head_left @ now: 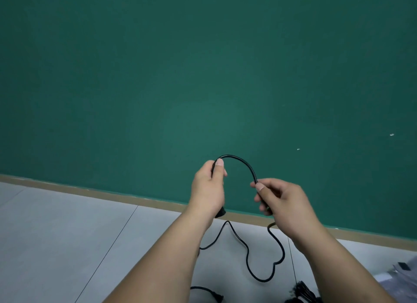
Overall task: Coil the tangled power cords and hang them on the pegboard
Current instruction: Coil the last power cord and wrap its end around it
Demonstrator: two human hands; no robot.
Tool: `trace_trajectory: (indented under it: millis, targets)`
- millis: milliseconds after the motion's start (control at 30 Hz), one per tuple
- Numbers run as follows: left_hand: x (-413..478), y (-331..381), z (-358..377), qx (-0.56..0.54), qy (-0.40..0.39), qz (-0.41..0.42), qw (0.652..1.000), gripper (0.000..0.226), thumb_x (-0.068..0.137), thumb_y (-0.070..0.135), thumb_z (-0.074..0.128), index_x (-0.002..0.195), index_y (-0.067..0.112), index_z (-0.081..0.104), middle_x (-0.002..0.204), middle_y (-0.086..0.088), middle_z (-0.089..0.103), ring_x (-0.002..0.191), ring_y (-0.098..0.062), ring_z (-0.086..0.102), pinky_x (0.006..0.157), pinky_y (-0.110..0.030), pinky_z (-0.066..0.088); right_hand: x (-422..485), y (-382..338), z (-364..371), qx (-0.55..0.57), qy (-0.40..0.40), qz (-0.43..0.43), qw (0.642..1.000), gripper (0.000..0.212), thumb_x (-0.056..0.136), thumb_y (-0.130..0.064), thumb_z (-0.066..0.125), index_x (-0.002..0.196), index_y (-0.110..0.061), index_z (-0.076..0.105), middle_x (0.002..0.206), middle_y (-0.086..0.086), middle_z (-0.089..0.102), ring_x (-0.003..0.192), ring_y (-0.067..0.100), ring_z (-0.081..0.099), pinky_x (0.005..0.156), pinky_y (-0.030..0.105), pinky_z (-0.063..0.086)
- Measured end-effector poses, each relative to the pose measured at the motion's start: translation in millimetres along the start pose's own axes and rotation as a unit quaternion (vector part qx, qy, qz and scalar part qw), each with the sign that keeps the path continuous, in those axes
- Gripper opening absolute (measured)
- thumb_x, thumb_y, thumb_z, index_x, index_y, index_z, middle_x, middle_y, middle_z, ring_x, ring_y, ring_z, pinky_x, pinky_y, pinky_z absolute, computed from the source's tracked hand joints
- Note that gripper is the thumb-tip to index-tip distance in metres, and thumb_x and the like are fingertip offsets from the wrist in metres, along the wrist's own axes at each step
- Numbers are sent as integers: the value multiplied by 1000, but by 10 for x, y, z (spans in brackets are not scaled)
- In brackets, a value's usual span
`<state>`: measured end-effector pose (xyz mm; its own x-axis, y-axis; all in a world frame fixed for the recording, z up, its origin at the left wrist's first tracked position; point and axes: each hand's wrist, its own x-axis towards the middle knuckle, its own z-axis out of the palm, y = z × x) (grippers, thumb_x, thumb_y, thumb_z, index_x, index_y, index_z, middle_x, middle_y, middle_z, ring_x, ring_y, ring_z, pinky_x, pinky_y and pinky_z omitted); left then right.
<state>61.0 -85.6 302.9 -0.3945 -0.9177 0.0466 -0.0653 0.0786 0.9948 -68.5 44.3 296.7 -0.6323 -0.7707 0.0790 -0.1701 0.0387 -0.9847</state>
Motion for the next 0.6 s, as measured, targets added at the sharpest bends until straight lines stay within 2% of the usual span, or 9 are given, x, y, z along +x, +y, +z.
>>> trace_trajectory:
  millis: [67, 133, 200, 267, 367, 400, 467, 533, 600]
  targets:
    - [-18, -46, -10, 60, -46, 7, 997, 37, 107, 54, 44, 87, 27, 60, 63, 6, 44, 51, -18, 37, 58, -38, 42, -50, -78, 36, 38, 19, -14, 999, 11, 102, -24, 71, 107, -20, 79, 83, 1, 79, 73, 13, 70, 77, 30, 55]
    - [-87, -37, 20, 44, -116, -18, 992, 36, 111, 47, 42, 97, 21, 63, 64, 4, 48, 49, -16, 41, 57, -38, 46, -82, -155, 62, 62, 27, -24, 997, 8, 99, -27, 75, 102, -21, 79, 86, 1, 81, 79, 8, 70, 80, 28, 53]
    - [-164, -12, 41, 50, -176, -26, 983, 36, 114, 38, 40, 101, 13, 63, 69, -2, 57, 55, -18, 48, 53, -36, 48, -105, -204, 86, 72, 17, -40, 996, 8, 97, -26, 77, 97, -18, 79, 85, 2, 80, 72, 9, 64, 71, 27, 49]
    - [-241, -8, 63, 67, -221, -28, 973, 38, 115, 36, 39, 105, 8, 63, 81, -6, 69, 69, -21, 62, 51, -34, 51, -127, -230, 133, 90, 6, -56, 994, 7, 97, -19, 76, 93, -13, 78, 73, 6, 72, 62, 15, 58, 60, 27, 47]
    - [-314, 56, 101, 10, -246, -47, 968, 38, 116, 33, 37, 118, 4, 61, 93, -14, 78, 82, -24, 75, 58, -32, 55, -116, -218, 167, 111, 42, -54, 991, 6, 101, -13, 71, 98, -12, 76, 66, -1, 66, 53, 13, 52, 52, 22, 49]
    - [-317, 80, 101, -9, -246, -46, 968, 36, 117, 31, 36, 120, 4, 59, 91, -16, 78, 80, -25, 75, 62, -31, 56, -96, -213, 154, 94, 67, -60, 991, 6, 101, -13, 71, 100, -15, 77, 70, -6, 71, 55, 11, 56, 56, 21, 50]
    - [-323, 106, 91, -23, -247, -34, 968, 34, 117, 30, 34, 122, 5, 57, 79, -12, 75, 72, -27, 73, 69, -32, 59, -52, -191, 91, 45, 93, -79, 992, 8, 99, -18, 74, 101, -23, 79, 84, -11, 79, 72, 10, 68, 72, 22, 53]
    - [-322, 91, 96, -45, -264, -41, 963, 32, 117, 31, 36, 122, 7, 56, 69, -5, 63, 62, -27, 64, 82, -45, 62, -37, -170, 49, 19, 91, -95, 991, 9, 98, -19, 76, 101, -27, 80, 88, -8, 80, 83, 15, 72, 81, 27, 55]
    - [-337, 94, 133, -78, -283, -61, 954, 32, 116, 31, 38, 125, 6, 56, 67, -1, 50, 58, -22, 52, 92, -56, 60, -27, -137, 34, 3, 93, -108, 990, 15, 99, -17, 73, 105, -30, 78, 86, -9, 78, 84, 10, 74, 84, 32, 55]
